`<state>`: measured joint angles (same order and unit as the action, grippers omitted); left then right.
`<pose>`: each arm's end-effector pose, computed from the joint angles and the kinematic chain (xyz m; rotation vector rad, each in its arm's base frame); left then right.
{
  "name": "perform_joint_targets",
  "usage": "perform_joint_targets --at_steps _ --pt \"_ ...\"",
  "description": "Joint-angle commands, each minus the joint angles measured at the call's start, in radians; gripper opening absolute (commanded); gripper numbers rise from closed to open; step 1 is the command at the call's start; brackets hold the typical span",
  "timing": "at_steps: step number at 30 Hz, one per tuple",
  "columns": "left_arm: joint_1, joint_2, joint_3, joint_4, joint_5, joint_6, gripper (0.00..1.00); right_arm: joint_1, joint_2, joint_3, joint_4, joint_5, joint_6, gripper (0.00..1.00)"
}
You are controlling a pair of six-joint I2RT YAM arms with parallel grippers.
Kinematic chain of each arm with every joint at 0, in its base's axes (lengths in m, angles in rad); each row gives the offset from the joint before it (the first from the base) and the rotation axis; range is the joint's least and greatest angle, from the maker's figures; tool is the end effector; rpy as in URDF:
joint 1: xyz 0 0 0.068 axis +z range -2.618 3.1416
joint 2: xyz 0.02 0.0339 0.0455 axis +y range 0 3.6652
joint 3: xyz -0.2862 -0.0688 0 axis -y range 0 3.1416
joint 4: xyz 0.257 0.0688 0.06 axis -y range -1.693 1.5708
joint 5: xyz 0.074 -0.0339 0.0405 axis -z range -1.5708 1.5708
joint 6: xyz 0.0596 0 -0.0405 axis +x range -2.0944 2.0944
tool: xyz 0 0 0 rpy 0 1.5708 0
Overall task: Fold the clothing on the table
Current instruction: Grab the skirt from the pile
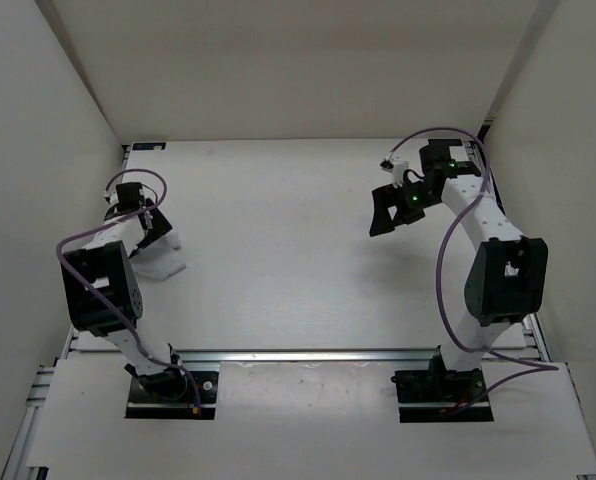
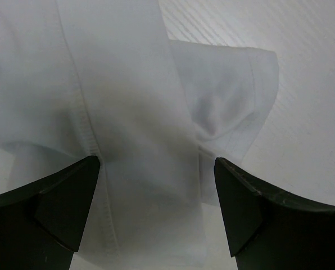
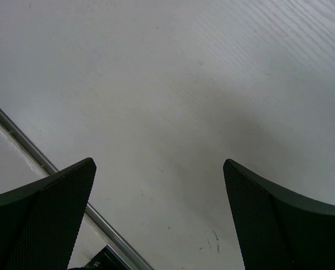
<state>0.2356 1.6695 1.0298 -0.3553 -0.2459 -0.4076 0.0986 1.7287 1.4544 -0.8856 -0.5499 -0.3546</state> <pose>0.3486 0.0986 0.1825 -0.8902 2.3781 0.2479 0.3736 0.0683 0.2699 -0.7314 2.4934 0.6568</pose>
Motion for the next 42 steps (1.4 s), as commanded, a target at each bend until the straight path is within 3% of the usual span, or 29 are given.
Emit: perform_joint_targets --at_steps 1,4,6,8,15,19,20,21,22,24,25,27,28,30,37,40,41,42 --pt "-0.028 0.019 0.018 0.047 0.045 -0.017 0.39 0.041 -0.02 0.01 0.01 0.059 -0.026 1.0" --pt "-0.062 0.058 0.015 0.039 0.054 -0.007 0.38 0.017 0.005 0.038 0.002 0.045 -0.023 0.99" --pt "-0.093 0.078 0.026 0.023 0.057 0.006 0.25 -0.006 0.02 0.044 0.0 0.045 -0.024 0.99" --pt "-0.108 0.096 0.029 0.004 0.062 0.012 0.0 -0.028 0.022 0.063 -0.003 0.041 -0.02 0.99" --pt "-0.169 0.012 0.009 -0.01 0.005 -0.013 0.0 -0.042 0.026 0.034 0.017 0.03 -0.007 0.99" --pt "-0.217 -0.092 -0.052 0.024 0.031 0.082 0.0 -0.033 0.029 0.011 0.027 0.028 -0.003 0.99" --pt "-0.21 -0.112 -0.068 0.029 0.063 0.095 0.08 -0.03 0.019 0.009 0.031 0.024 -0.006 0.99" --pt "-0.2 -0.138 -0.077 0.039 0.068 0.079 0.25 -0.033 0.019 0.011 0.025 0.019 -0.001 0.99" --pt "-0.182 -0.158 -0.094 0.035 0.072 0.073 0.31 -0.03 0.019 0.012 0.017 0.022 -0.001 0.99" --pt "-0.159 -0.186 -0.109 0.026 0.089 0.063 0.33 -0.039 0.015 0.011 0.02 0.004 -0.004 0.99" --pt "-0.148 -0.2 -0.119 0.013 0.083 0.061 0.39 -0.042 0.012 0.008 0.023 -0.007 -0.001 1.0" --pt "-0.142 -0.229 -0.111 -0.005 0.05 0.064 0.4 -0.045 0.006 0.001 0.022 -0.008 0.002 0.99" --pt "-0.136 -0.253 -0.109 -0.014 0.045 0.066 0.33 -0.048 0.006 0.0 0.022 -0.008 -0.003 0.99" --pt "-0.124 -0.306 -0.111 -0.014 -0.013 0.053 0.0 -0.053 -0.003 -0.018 0.03 -0.007 0.003 0.99" --pt "-0.048 -0.382 -0.088 -0.076 -0.066 0.058 0.0 -0.057 -0.004 -0.035 0.03 -0.021 0.008 1.0" --pt "0.007 -0.425 -0.082 -0.073 0.0 0.065 0.0 -0.057 -0.006 -0.028 0.024 -0.022 0.013 0.99" --pt "0.014 -0.445 -0.08 -0.074 0.038 0.067 0.02 -0.056 -0.006 -0.029 0.034 -0.018 0.013 0.99" --pt "0.027 -0.459 -0.082 -0.068 0.046 0.069 0.22 -0.053 -0.006 -0.028 0.03 -0.025 0.013 0.99"
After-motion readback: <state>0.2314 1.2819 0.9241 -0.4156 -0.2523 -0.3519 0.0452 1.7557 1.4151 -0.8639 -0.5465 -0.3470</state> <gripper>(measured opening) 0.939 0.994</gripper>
